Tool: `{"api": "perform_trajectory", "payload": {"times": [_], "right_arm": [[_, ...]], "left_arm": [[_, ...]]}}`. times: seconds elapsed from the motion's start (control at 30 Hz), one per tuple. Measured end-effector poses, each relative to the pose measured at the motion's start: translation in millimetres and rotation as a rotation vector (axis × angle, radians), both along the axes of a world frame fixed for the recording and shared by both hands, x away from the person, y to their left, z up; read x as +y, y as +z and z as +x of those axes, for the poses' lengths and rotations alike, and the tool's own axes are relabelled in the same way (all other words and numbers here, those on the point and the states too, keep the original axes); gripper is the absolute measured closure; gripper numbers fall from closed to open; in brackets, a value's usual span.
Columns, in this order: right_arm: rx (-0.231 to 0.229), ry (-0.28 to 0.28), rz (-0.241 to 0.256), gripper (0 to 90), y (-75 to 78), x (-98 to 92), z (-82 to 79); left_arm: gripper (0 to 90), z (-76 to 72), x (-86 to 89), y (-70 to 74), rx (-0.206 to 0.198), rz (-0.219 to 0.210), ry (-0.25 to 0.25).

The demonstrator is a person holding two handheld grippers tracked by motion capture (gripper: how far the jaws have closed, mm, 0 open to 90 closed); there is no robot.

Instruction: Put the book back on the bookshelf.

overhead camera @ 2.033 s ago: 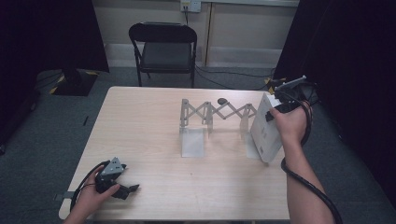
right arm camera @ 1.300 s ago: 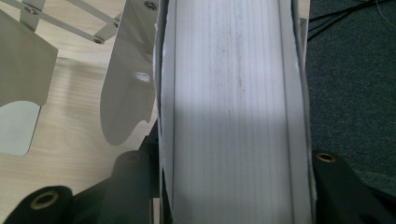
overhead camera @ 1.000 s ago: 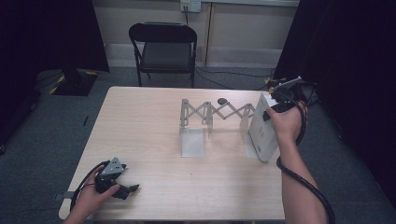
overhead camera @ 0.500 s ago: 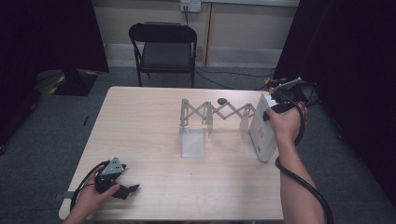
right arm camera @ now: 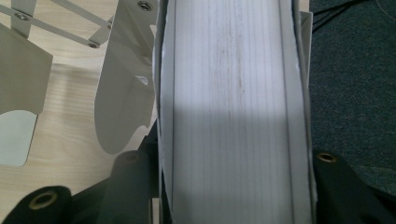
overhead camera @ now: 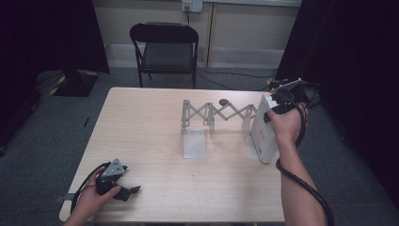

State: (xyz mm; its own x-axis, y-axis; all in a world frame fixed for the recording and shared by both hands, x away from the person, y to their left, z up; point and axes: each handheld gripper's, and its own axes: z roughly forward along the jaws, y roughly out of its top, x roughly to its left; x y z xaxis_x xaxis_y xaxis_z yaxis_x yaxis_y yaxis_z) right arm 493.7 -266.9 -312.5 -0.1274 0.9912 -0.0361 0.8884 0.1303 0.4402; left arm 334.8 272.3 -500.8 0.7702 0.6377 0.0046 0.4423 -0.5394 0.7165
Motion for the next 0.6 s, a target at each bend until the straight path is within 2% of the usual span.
{"api": "perform_trajectory", "payload": {"times": [0.6], "right_arm": [[0.000, -0.020, 0.005, 51.8, -1.4, -0.6, -1.1]], "left_arm": [[3.4, 0.0, 0.0, 0.0, 0.000, 0.000, 0.000]]}}
